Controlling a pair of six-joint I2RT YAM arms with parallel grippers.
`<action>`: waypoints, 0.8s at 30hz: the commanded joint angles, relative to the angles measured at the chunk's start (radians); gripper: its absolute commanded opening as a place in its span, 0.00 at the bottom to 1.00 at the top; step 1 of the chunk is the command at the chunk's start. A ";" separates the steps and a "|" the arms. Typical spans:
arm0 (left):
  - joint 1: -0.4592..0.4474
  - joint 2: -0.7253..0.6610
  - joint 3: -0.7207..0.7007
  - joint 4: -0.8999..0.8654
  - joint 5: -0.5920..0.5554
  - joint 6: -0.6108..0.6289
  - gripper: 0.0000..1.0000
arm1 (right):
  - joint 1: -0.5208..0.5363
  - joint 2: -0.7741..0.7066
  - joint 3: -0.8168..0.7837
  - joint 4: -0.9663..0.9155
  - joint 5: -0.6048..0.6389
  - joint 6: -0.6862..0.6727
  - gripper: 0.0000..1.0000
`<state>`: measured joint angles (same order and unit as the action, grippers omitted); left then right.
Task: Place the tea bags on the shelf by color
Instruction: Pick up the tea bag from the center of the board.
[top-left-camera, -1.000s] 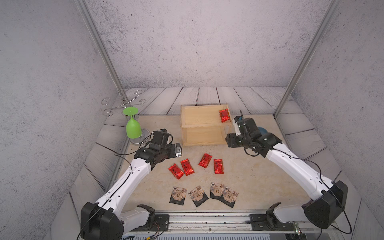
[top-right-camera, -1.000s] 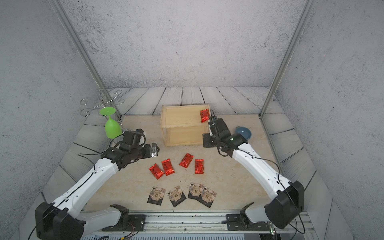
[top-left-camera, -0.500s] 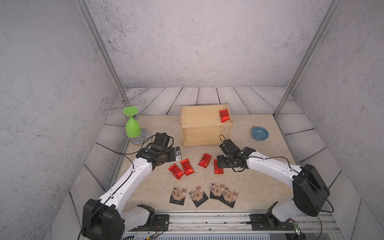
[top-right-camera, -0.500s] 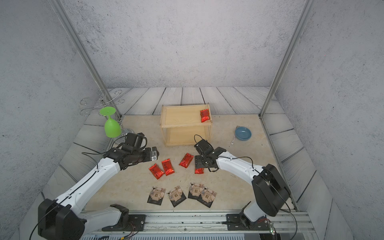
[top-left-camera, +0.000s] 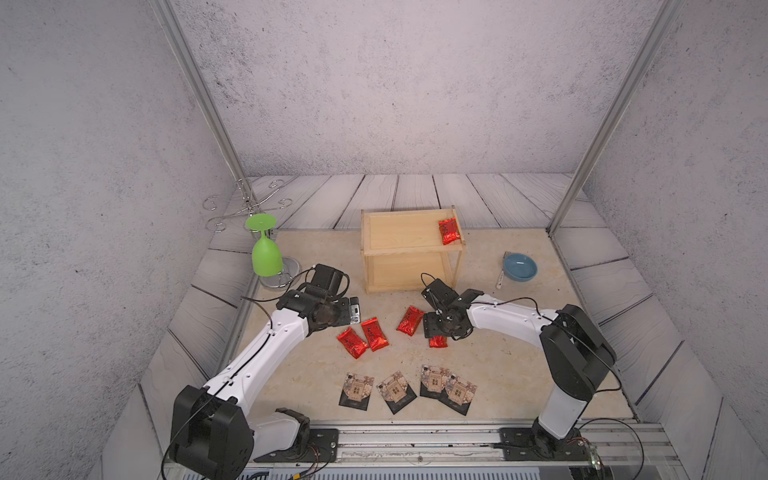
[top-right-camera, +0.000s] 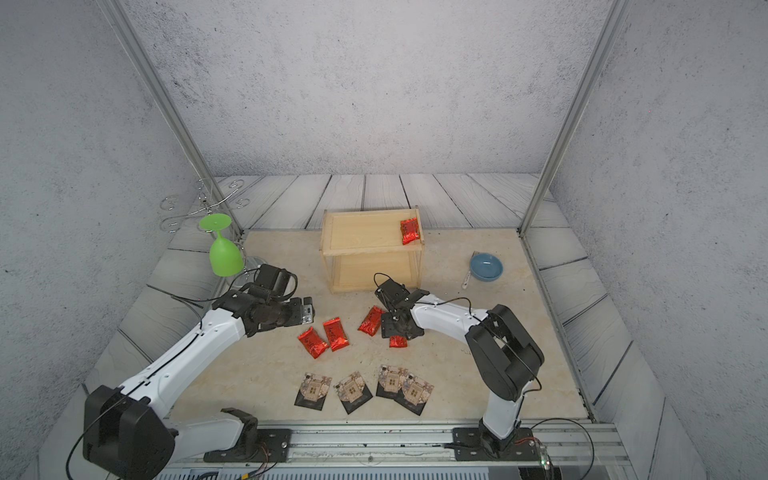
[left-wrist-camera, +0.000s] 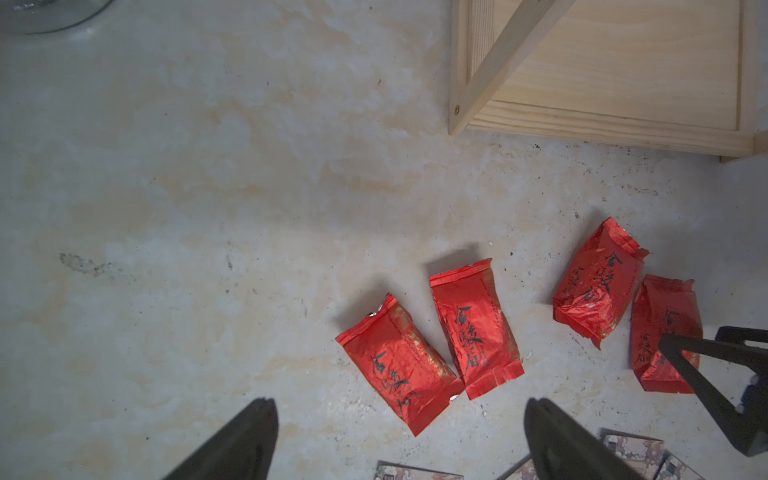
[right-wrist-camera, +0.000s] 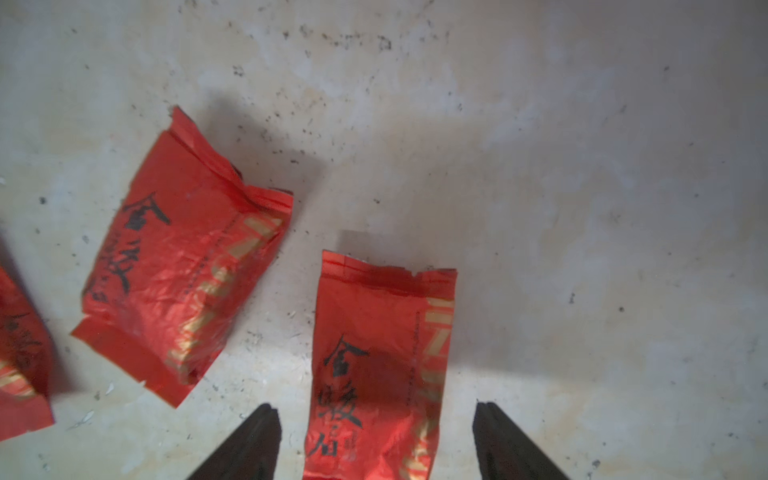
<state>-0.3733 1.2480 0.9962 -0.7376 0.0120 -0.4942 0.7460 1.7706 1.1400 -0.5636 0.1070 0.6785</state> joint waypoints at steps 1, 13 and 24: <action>0.002 -0.020 0.011 -0.021 -0.012 0.006 0.98 | 0.006 0.037 0.022 -0.022 0.018 0.018 0.76; 0.003 -0.016 0.009 -0.020 -0.013 0.006 0.99 | 0.006 0.060 0.032 -0.024 0.063 0.029 0.52; 0.002 -0.027 0.032 -0.023 -0.009 -0.003 1.00 | 0.006 -0.247 0.044 -0.222 0.192 0.004 0.49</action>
<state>-0.3733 1.2423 0.9970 -0.7383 0.0113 -0.4953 0.7479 1.6344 1.1622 -0.6765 0.2226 0.6952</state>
